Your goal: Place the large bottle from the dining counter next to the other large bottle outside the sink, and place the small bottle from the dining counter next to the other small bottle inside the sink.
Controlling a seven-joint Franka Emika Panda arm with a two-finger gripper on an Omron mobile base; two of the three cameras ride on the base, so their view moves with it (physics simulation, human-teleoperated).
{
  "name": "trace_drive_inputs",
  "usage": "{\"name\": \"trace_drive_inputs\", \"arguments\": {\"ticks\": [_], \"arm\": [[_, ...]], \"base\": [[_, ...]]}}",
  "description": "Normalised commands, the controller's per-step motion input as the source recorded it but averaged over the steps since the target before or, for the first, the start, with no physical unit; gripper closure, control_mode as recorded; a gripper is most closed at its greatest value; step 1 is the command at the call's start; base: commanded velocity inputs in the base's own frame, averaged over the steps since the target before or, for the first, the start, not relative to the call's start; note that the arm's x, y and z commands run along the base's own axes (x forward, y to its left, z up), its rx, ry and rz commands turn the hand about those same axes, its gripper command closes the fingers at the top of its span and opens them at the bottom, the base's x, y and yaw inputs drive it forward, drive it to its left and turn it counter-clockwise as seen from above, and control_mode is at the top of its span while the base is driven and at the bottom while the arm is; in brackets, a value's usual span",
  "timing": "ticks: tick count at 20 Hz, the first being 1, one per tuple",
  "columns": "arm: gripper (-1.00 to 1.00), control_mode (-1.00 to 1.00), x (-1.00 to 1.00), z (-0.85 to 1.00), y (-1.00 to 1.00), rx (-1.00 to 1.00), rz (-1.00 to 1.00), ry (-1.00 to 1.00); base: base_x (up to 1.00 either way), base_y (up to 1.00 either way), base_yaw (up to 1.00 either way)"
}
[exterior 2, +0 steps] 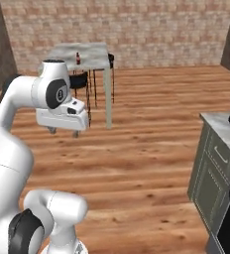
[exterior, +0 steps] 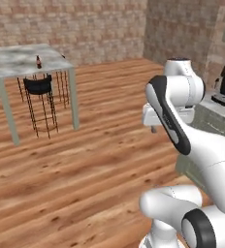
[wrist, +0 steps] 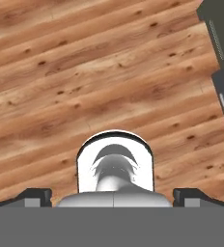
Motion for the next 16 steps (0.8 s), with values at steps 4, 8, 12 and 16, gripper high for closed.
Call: {"name": "trace_drive_inputs", "arguments": {"ticks": [4, 8, 12, 16], "arm": [[-1.00, 1.00, 0.00, 0.00, 0.00, 0.00, 0.00, 0.00], [-1.00, 1.00, 0.00, 0.00, 0.00, 0.00, 0.00, 0.00], [-1.00, 1.00, 0.00, 0.00, 0.00, 0.00, 0.00, 0.00], [-1.00, 1.00, 0.00, 0.00, 0.00, 0.00, 0.00, 0.00]], "base": [[1.00, 0.14, 0.00], [1.00, 0.46, 0.00], [1.00, 0.54, 0.00], [0.99, 0.51, 0.00]]}}
